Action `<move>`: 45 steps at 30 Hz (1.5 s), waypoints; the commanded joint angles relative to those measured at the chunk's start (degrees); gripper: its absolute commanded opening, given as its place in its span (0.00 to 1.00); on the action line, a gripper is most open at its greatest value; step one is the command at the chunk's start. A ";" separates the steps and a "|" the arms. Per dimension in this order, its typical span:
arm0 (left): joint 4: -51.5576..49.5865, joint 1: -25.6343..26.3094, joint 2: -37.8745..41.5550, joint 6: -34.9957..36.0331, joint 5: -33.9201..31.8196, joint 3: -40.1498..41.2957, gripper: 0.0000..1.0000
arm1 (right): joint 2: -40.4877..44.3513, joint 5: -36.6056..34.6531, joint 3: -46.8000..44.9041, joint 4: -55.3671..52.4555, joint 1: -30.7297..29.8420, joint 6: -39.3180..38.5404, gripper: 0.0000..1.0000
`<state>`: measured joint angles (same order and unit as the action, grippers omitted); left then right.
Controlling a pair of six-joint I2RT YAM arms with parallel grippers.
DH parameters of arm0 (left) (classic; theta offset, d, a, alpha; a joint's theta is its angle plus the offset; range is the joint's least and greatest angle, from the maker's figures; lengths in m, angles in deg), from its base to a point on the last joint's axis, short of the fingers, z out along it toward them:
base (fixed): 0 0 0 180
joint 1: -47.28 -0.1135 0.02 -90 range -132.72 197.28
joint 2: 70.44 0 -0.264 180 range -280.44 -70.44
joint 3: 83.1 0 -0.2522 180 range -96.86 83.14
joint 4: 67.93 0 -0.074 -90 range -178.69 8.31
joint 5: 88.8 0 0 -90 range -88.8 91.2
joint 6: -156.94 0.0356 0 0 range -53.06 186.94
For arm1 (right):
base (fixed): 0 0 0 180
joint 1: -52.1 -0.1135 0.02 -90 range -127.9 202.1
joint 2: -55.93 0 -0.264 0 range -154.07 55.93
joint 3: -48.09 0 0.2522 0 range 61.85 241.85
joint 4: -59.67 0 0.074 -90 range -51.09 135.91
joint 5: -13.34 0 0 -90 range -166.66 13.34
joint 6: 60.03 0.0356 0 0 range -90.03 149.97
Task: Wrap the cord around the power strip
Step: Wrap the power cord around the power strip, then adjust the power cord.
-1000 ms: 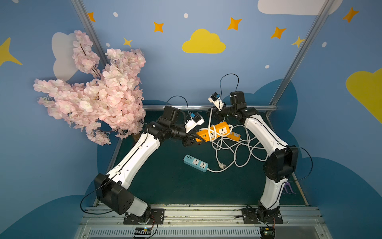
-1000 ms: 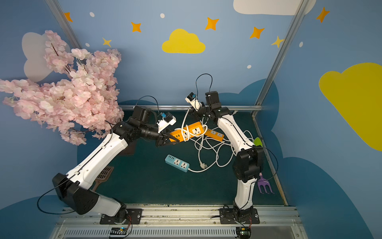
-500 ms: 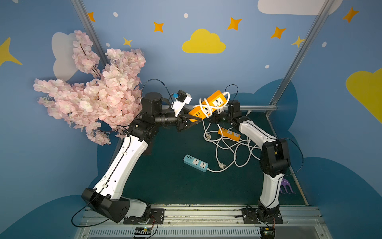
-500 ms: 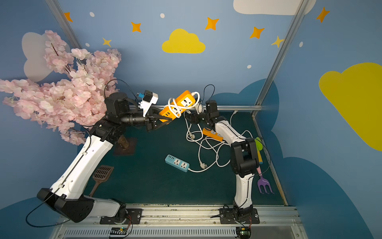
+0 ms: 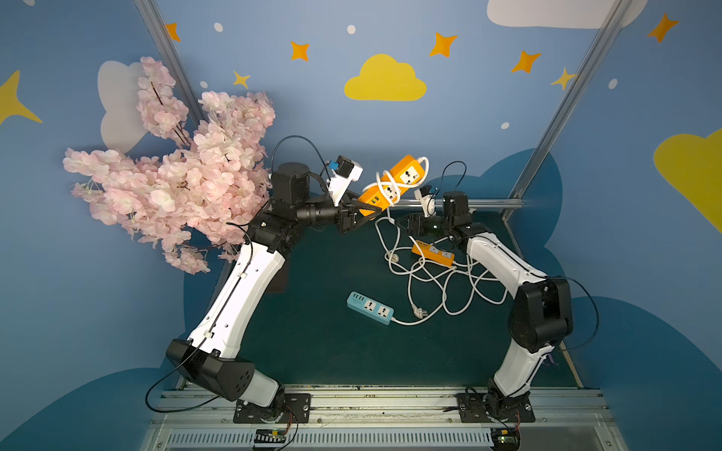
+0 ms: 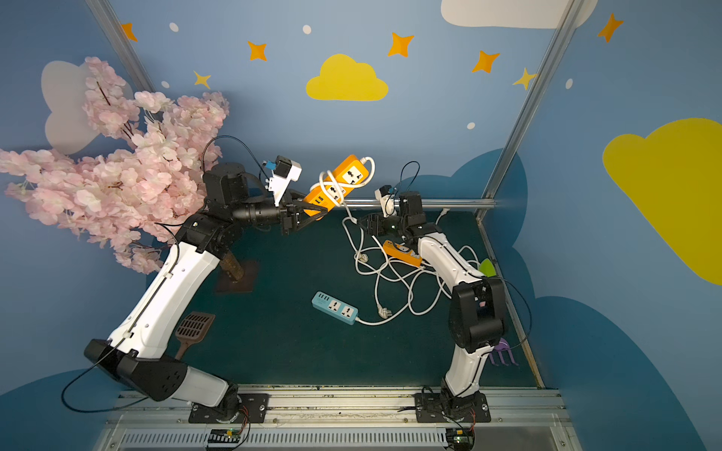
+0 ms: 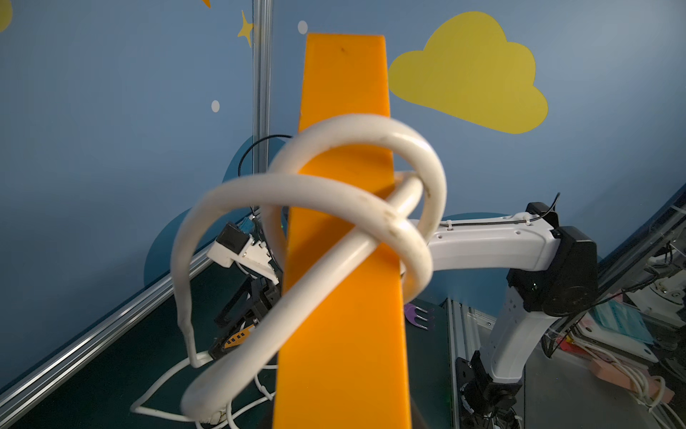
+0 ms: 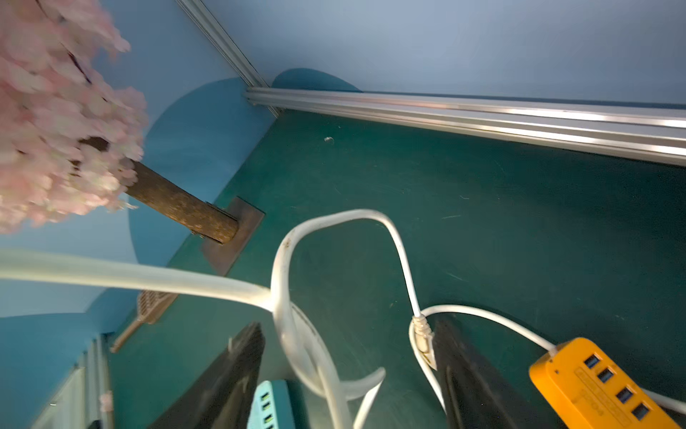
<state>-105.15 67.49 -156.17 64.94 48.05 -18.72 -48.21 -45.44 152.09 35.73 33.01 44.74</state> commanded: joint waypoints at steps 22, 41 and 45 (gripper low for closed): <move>3.78 2.32 -1.80 -2.70 -2.55 -2.69 0.03 | 10.89 -23.62 -21.75 8.63 -13.90 12.13 0.60; 2.57 0.47 -1.56 -2.02 -5.99 -1.43 0.02 | -2.03 -22.56 -13.82 21.90 -15.98 11.68 0.06; 4.17 -5.43 -1.98 -3.58 -9.84 0.09 0.03 | 6.08 -6.40 -13.06 7.71 -15.35 9.18 0.00</move>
<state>-104.89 65.61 -158.51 61.44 41.95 -18.90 -49.30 -64.56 136.70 51.05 17.44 57.04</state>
